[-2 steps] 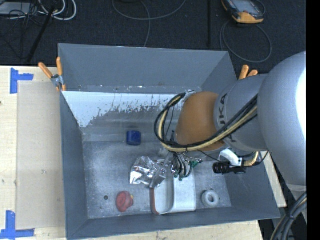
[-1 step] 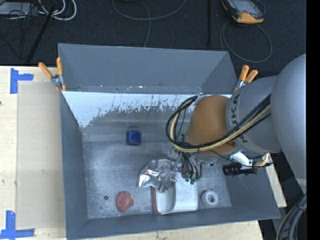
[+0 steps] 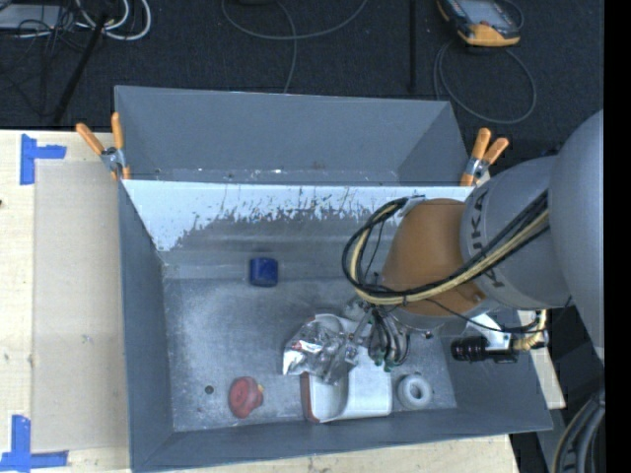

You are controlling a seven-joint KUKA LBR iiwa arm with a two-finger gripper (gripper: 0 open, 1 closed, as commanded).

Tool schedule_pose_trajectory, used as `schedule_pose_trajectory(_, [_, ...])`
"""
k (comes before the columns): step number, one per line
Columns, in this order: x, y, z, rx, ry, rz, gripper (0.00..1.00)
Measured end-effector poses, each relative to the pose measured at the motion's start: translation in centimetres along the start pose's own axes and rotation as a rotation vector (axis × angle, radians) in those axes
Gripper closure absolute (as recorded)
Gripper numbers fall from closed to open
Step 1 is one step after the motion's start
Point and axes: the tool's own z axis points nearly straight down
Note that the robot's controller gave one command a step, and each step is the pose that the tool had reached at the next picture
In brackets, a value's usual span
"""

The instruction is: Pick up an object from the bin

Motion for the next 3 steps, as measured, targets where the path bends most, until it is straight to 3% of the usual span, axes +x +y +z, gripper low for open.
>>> schedule_pose_trajectory(1, [0.0, 0.0, 0.0, 0.0, -0.001, 0.001, 1.0])
schedule_pose_trajectory(2, [-0.7, 0.4, -4.2, 0.009, 0.001, -0.001, 1.0])
schedule_pose_trajectory(3, [-0.9, 0.5, -6.8, 0.017, 0.015, -0.004, 1.0])
